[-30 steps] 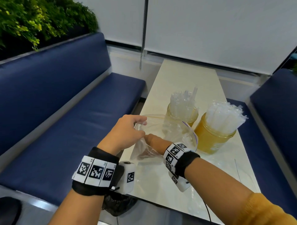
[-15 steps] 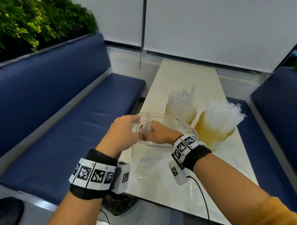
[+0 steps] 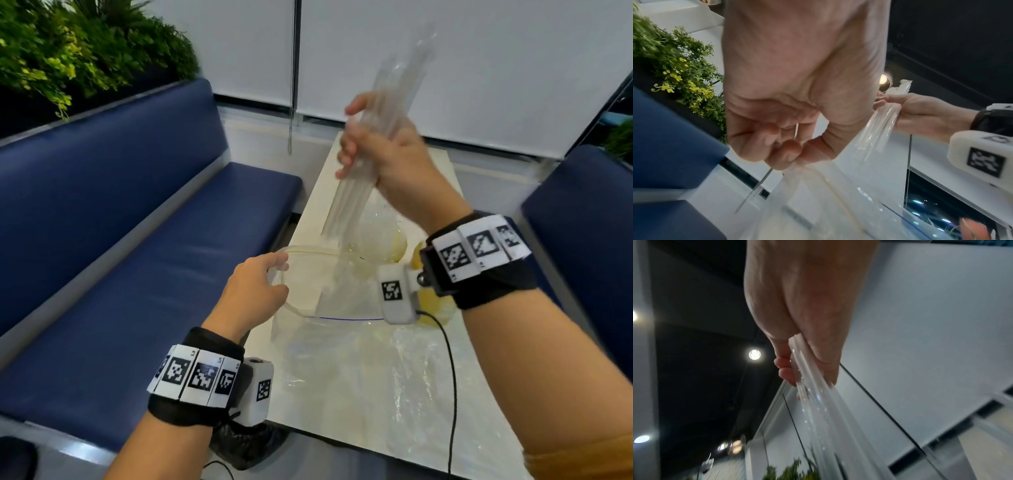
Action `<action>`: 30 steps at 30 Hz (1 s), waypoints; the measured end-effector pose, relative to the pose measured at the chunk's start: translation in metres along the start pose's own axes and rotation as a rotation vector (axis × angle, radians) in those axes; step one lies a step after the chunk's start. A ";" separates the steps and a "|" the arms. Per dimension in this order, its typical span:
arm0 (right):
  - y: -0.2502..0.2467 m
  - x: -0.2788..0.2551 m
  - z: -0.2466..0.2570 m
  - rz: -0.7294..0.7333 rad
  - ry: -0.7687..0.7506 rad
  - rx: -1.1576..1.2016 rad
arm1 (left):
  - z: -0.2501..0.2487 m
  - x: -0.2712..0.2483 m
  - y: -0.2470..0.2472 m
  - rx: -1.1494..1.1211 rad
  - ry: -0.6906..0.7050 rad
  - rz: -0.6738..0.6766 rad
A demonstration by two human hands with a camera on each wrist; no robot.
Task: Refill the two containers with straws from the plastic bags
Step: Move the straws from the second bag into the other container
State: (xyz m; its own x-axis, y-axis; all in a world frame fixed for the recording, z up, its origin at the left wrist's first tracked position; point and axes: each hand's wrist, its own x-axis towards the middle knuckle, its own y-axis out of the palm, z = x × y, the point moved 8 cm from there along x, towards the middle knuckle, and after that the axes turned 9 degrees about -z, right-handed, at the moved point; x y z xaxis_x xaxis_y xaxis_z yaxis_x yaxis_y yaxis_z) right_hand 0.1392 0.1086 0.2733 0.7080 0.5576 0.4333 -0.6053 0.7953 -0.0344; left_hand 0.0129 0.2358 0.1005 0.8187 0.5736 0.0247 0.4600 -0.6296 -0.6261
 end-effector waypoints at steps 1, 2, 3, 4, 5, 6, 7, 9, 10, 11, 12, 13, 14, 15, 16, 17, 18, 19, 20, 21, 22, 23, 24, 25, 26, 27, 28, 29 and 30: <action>-0.011 0.007 0.010 -0.045 -0.037 0.003 | 0.001 0.001 -0.001 -0.005 -0.007 -0.006; -0.024 0.014 0.019 -0.089 -0.070 -0.008 | 0.002 0.002 -0.003 -0.008 -0.007 -0.012; -0.037 0.020 0.024 -0.133 -0.098 -0.028 | 0.002 0.002 -0.004 -0.007 -0.001 -0.020; -0.050 0.025 0.026 -0.178 -0.123 -0.050 | 0.003 0.003 -0.006 0.000 0.004 -0.025; -0.063 0.030 0.025 -0.226 -0.146 -0.078 | 0.002 0.003 -0.008 0.007 0.013 -0.030; -0.075 0.033 0.020 -0.276 -0.164 -0.110 | 0.002 0.004 -0.009 0.015 0.023 -0.032; -0.086 0.036 0.013 -0.325 -0.175 -0.149 | 0.002 0.005 -0.010 0.022 0.033 -0.034; -0.105 0.039 -0.010 -0.400 -0.157 -0.228 | 0.001 0.006 -0.013 0.024 0.035 -0.035; -0.113 0.039 -0.024 -0.431 -0.130 -0.262 | 0.002 0.006 -0.013 0.021 0.032 -0.037; -0.120 0.037 -0.040 -0.458 -0.097 -0.285 | 0.002 0.006 -0.014 0.019 0.030 -0.037; -0.126 0.035 -0.057 -0.483 -0.061 -0.302 | 0.002 0.007 -0.015 0.020 0.026 -0.037; -0.129 0.032 -0.072 -0.503 -0.031 -0.318 | 0.002 0.008 -0.015 0.020 0.023 -0.036; -0.132 0.029 -0.087 -0.517 -0.002 -0.333 | 0.002 0.008 -0.016 0.019 0.022 -0.035; -0.133 0.025 -0.102 -0.525 0.029 -0.346 | 0.002 0.009 -0.016 0.016 0.022 -0.034; -0.134 0.020 -0.116 -0.532 0.062 -0.353 | 0.003 0.009 -0.016 0.013 0.023 -0.032; -0.134 0.016 -0.130 -0.538 0.092 -0.354 | 0.003 0.010 -0.015 0.014 0.023 -0.029; -0.134 0.011 -0.142 -0.542 0.113 -0.351 | 0.004 0.011 -0.014 0.017 0.023 -0.023; -0.133 0.006 -0.153 -0.548 0.129 -0.353 | 0.005 0.012 -0.013 0.021 0.024 -0.017; -0.133 0.000 -0.161 -0.559 0.147 -0.363 | 0.006 0.013 -0.012 0.027 0.026 -0.009; -0.134 -0.005 -0.169 -0.577 0.176 -0.368 | 0.006 0.014 -0.011 0.032 0.028 -0.003; -0.135 -0.009 -0.174 -0.597 0.211 -0.362 | 0.007 0.015 -0.010 0.037 0.029 0.001; -0.137 -0.012 -0.177 -0.615 0.236 -0.344 | 0.006 0.015 -0.010 0.040 0.030 0.005; -0.138 -0.012 -0.177 -0.630 0.239 -0.334 | 0.006 0.015 -0.009 0.040 0.031 0.009; -0.140 -0.010 -0.173 -0.642 0.208 -0.338 | 0.006 0.015 -0.009 0.039 0.031 0.013; -0.142 -0.008 -0.165 -0.656 0.158 -0.359 | 0.005 0.015 -0.008 0.042 0.030 0.017; -0.144 -0.005 -0.157 -0.667 0.105 -0.377 | 0.004 0.014 -0.007 0.045 0.032 0.020; -0.145 -0.002 -0.146 -0.675 0.048 -0.380 | 0.003 0.014 -0.006 0.049 0.036 0.021; -0.146 0.002 -0.135 -0.678 -0.010 -0.392 | 0.001 0.014 -0.005 0.050 0.037 0.022; -0.145 0.006 -0.124 -0.676 -0.067 -0.435 | 0.000 0.014 -0.005 0.050 0.038 0.025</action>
State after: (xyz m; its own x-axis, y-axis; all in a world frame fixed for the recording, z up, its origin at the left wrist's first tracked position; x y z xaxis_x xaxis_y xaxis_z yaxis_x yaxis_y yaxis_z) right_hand 0.2763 0.0261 0.1691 0.8386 -0.0816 0.5386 0.1517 0.9846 -0.0871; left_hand 0.0221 0.2463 0.1039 0.8426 0.5373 0.0372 0.4223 -0.6162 -0.6649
